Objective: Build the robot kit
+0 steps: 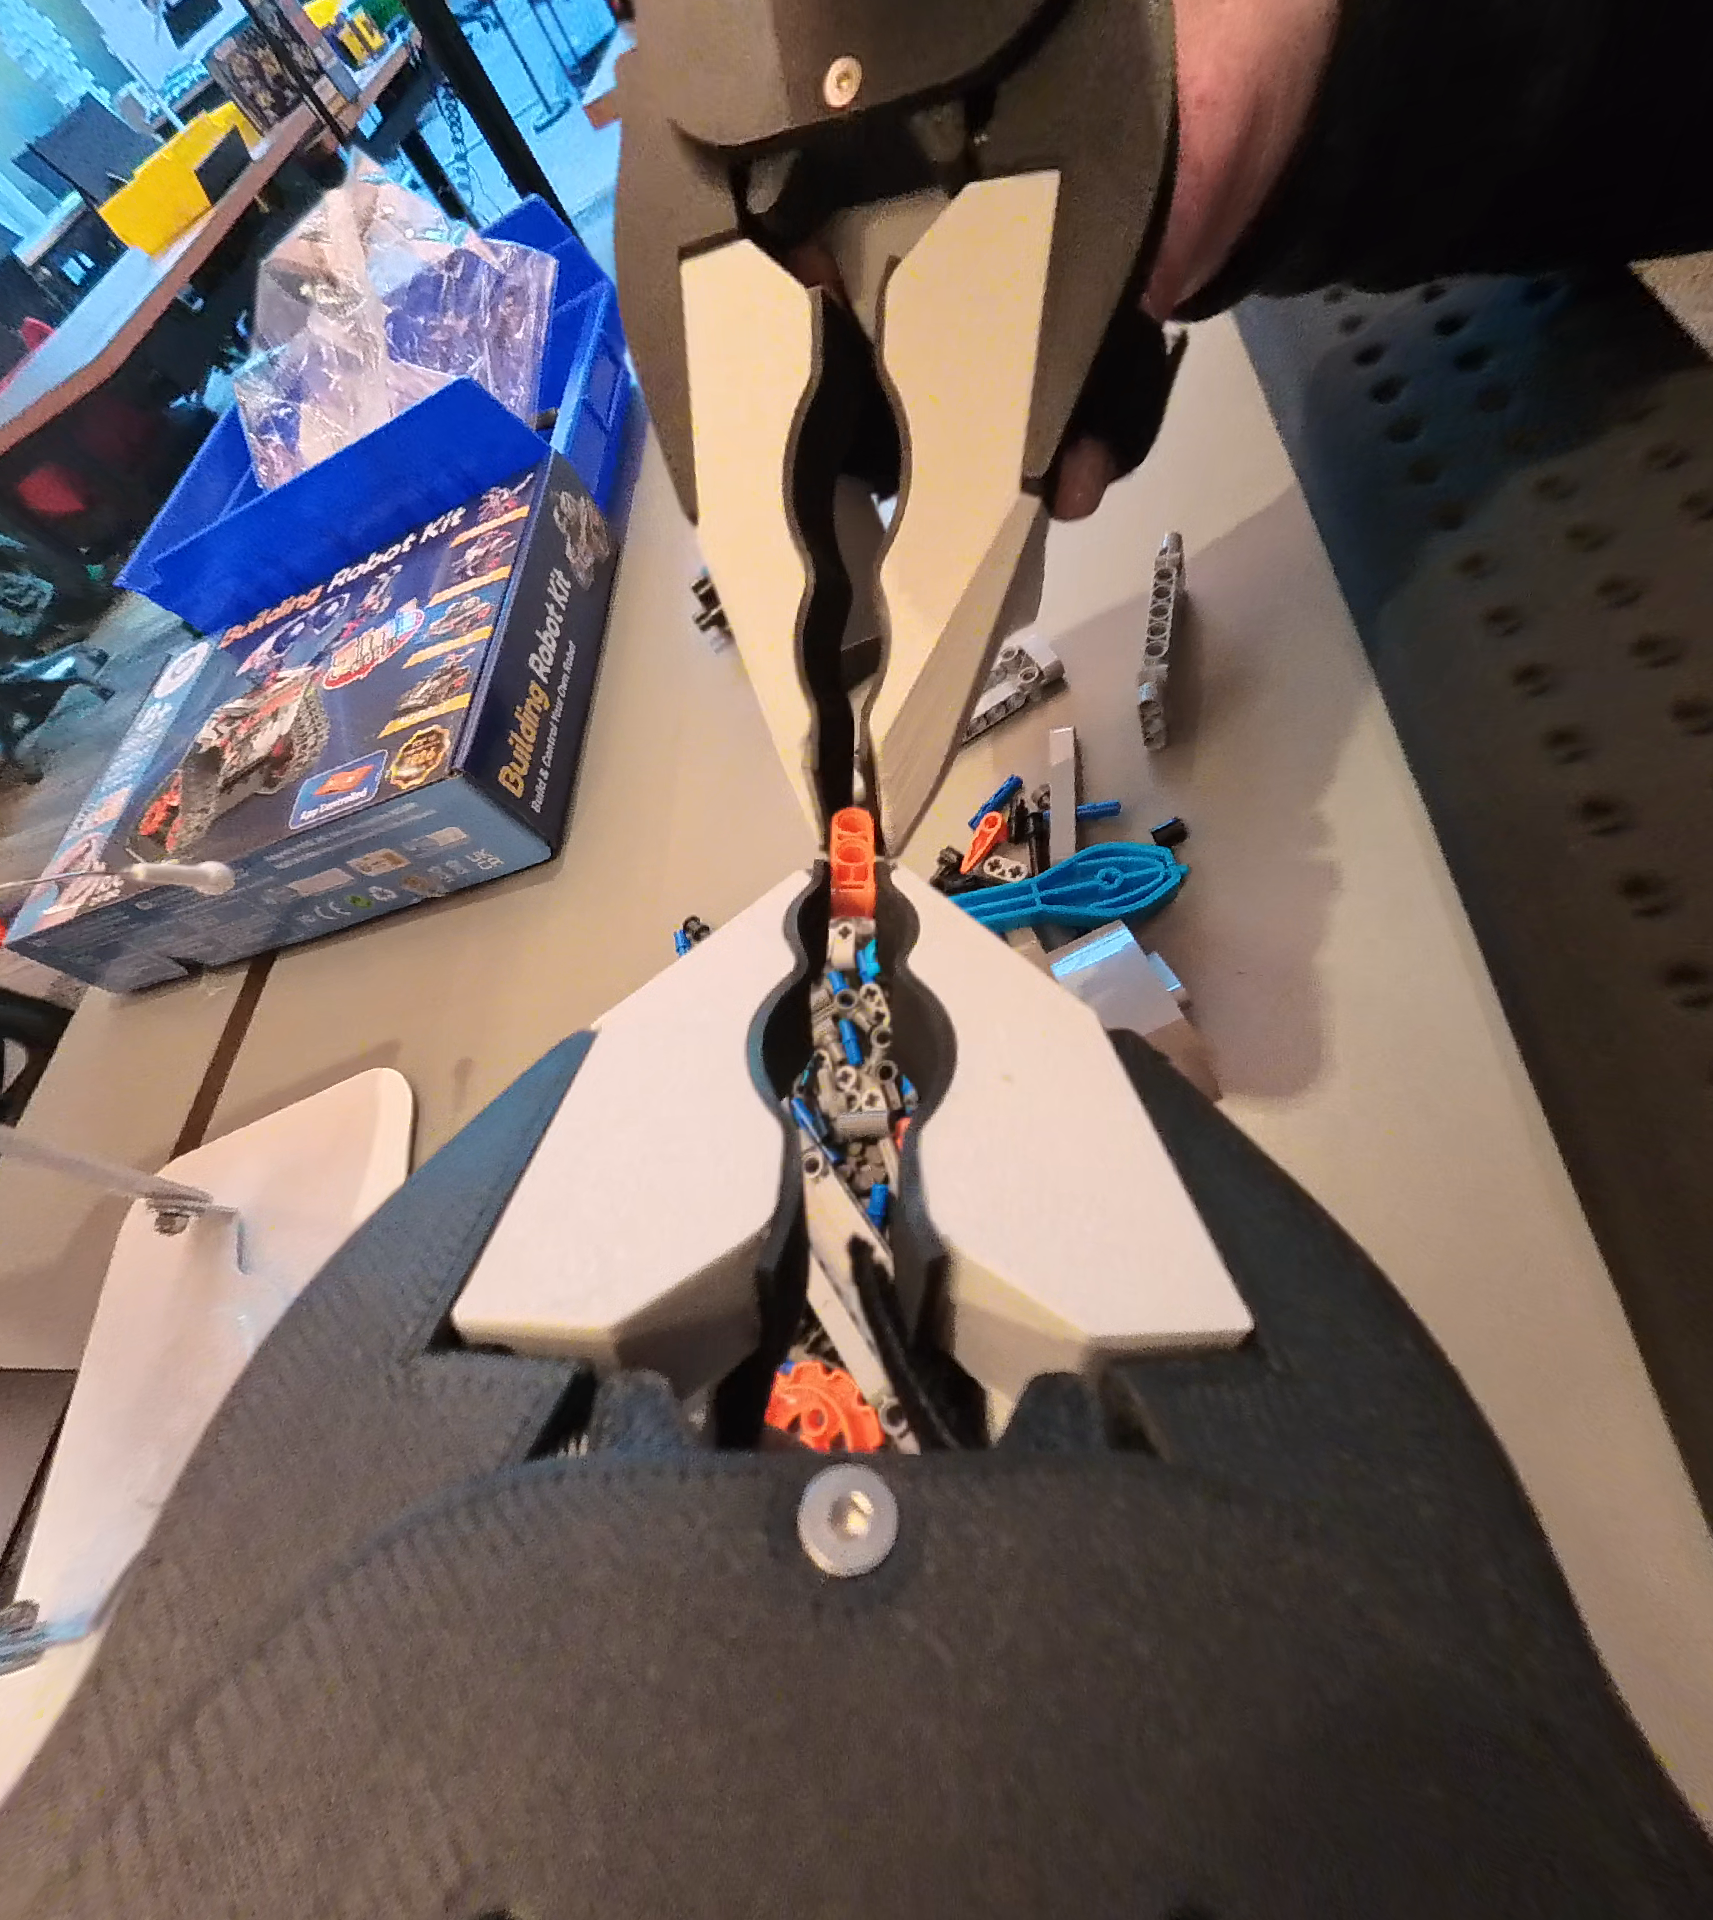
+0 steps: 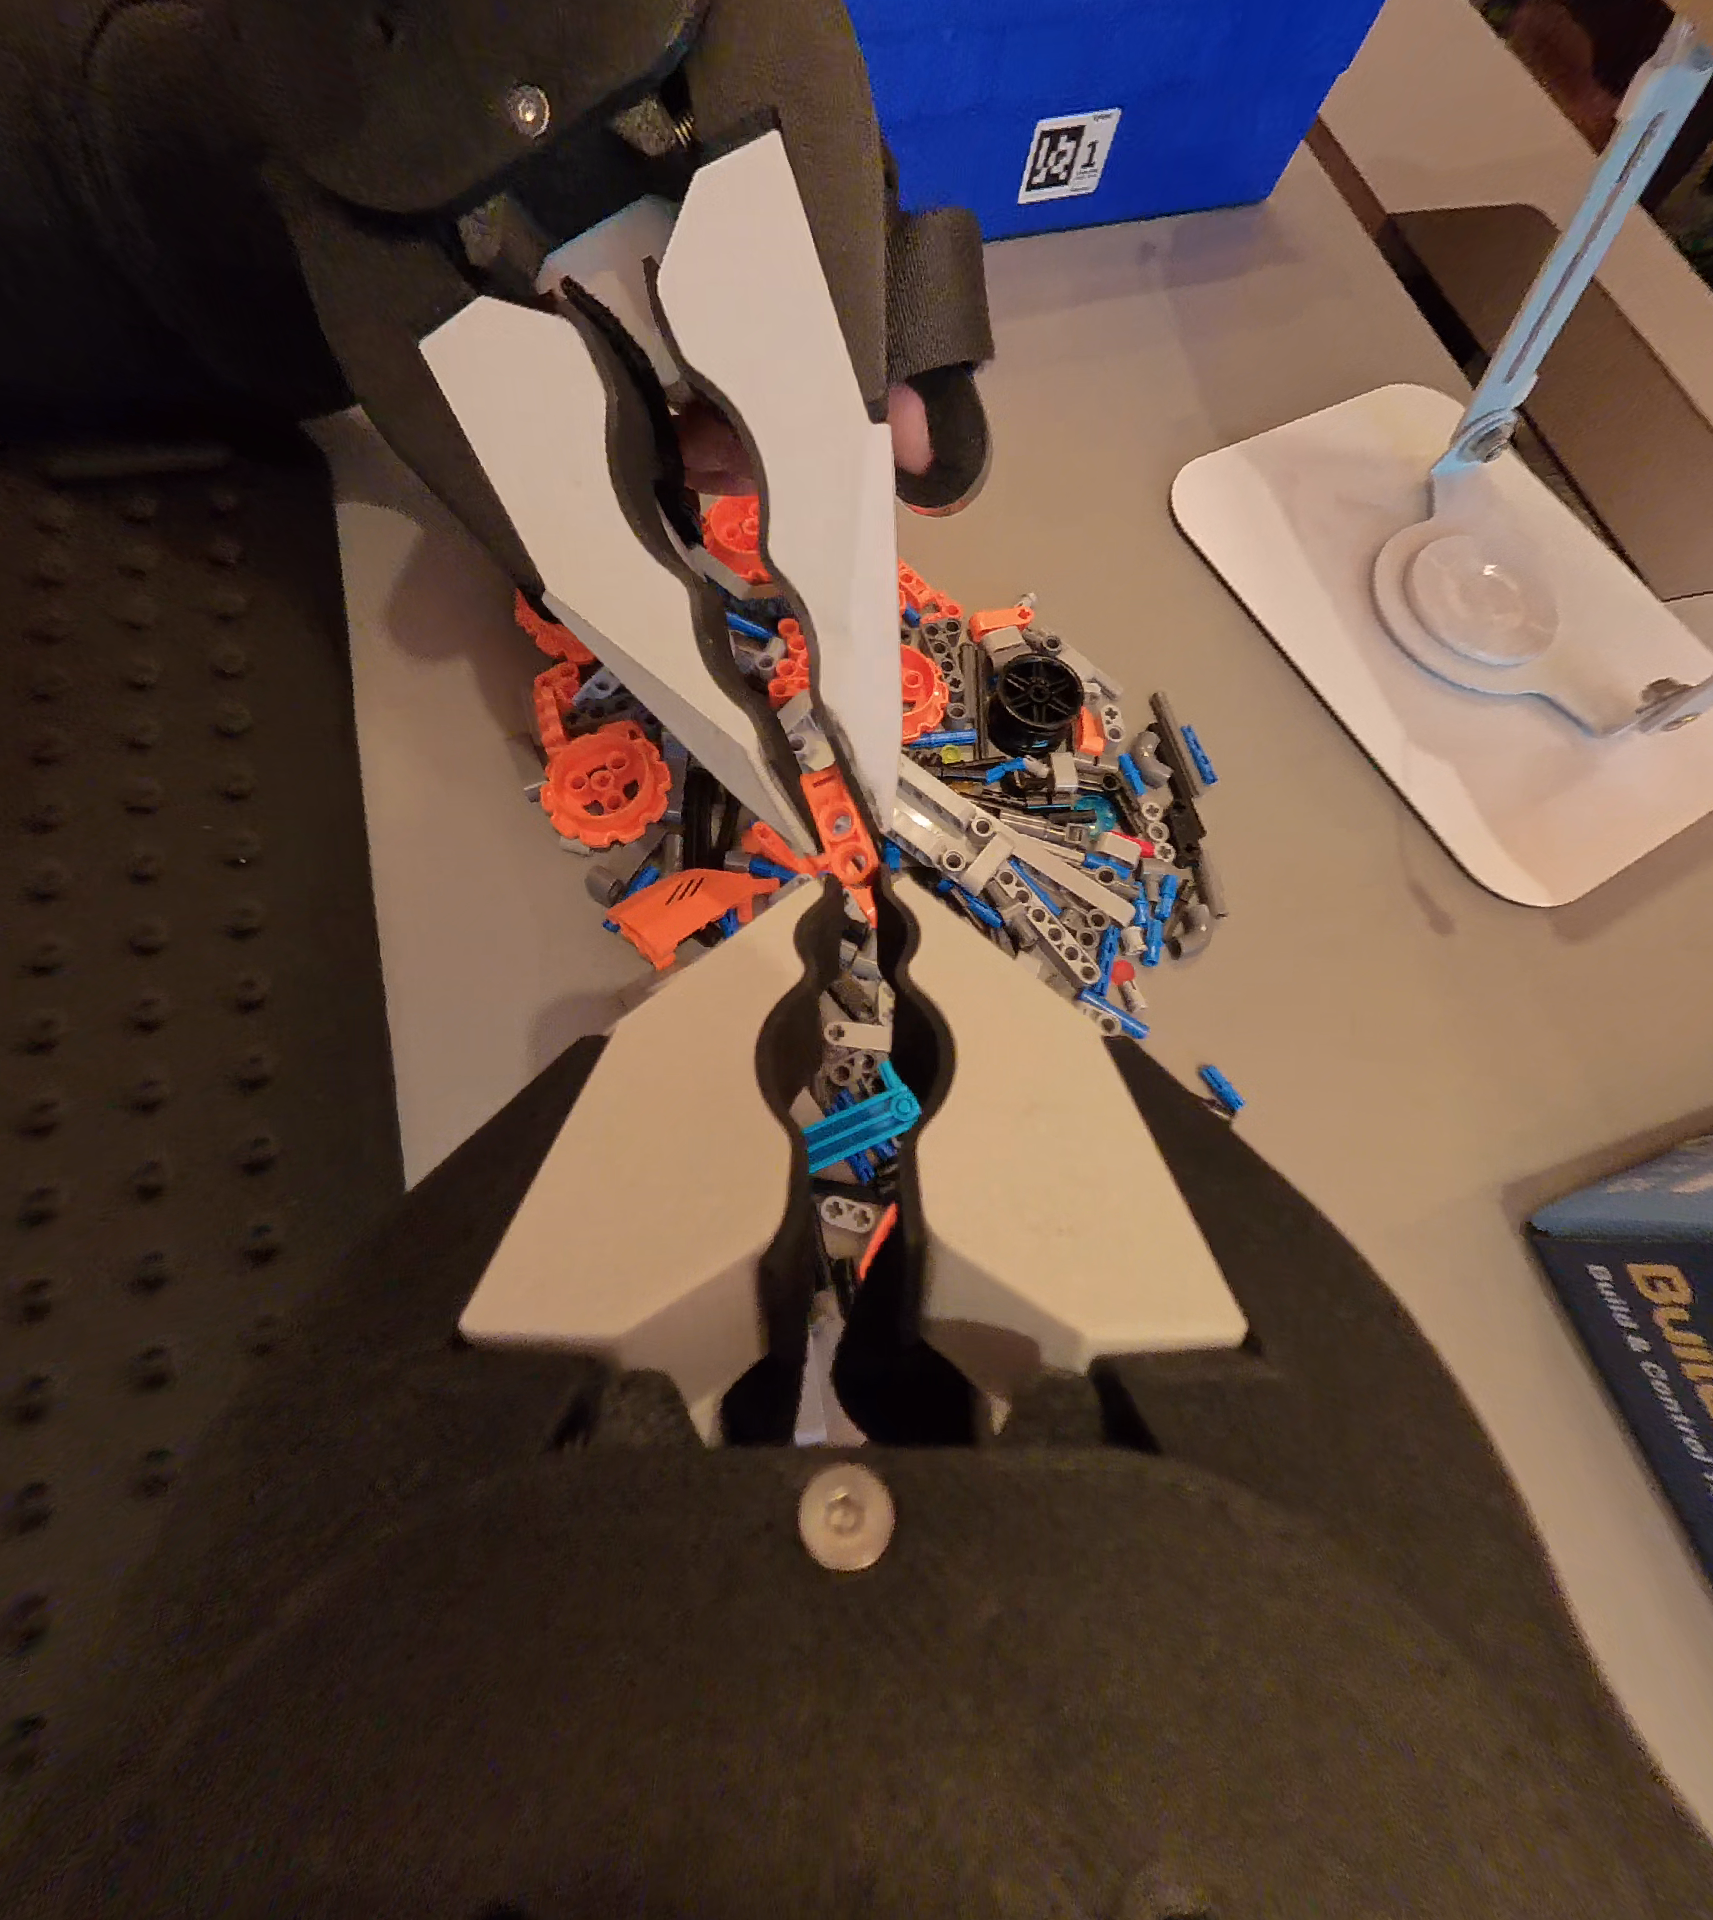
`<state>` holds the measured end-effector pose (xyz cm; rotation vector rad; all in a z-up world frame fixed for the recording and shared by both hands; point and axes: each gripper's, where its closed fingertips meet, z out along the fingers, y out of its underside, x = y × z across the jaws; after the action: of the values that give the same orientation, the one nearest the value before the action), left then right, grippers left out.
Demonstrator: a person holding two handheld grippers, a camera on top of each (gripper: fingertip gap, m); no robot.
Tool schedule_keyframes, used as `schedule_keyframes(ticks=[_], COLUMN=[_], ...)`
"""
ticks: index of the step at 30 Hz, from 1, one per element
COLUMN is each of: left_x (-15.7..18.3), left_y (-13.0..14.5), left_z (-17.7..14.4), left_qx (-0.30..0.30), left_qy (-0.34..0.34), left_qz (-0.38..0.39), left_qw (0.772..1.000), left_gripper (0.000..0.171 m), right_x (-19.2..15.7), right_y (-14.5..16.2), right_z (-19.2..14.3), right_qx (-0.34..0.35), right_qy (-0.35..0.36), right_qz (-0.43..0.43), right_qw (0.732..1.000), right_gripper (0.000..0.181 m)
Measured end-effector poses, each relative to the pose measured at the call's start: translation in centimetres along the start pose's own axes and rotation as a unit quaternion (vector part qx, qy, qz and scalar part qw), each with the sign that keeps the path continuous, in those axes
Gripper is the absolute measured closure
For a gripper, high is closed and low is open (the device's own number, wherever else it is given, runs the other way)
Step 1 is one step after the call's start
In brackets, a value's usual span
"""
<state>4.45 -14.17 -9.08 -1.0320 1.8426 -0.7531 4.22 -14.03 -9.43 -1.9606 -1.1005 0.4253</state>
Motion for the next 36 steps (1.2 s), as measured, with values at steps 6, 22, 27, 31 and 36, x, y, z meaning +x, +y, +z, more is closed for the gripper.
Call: schedule_keyframes(ticks=[6,22,27,31,36], left_x=[0.2,0.6,0.0,-0.3,-0.3], left_y=[1.2,5.9,6.2,6.2,6.2], left_z=[-0.4,-0.5,-1.2,-1.5,-1.5], left_qx=[-0.030,-0.136,-0.140,-0.140,-0.145], left_qy=[0.030,0.059,0.049,0.043,0.041], left_qz=[-0.031,-0.050,-0.055,-0.055,-0.049], left_qw=[0.999,0.988,0.987,0.988,0.987], left_gripper=[0.155,0.156,0.156,0.157,0.156], right_x=[-0.4,-8.2,-7.0,-2.8,0.3], right_y=[1.5,12.4,11.2,11.2,12.6], right_z=[-1.5,-0.9,-1.4,-2.3,-2.1], right_qx=[-0.035,-0.204,-0.186,-0.192,-0.219], right_qy=[0.045,-0.081,-0.076,-0.011,0.023], right_qz=[-0.036,0.049,0.053,0.061,0.077], right_qw=[0.998,0.974,0.978,0.980,0.972], right_gripper=[0.178,0.176,0.171,0.172,0.171])
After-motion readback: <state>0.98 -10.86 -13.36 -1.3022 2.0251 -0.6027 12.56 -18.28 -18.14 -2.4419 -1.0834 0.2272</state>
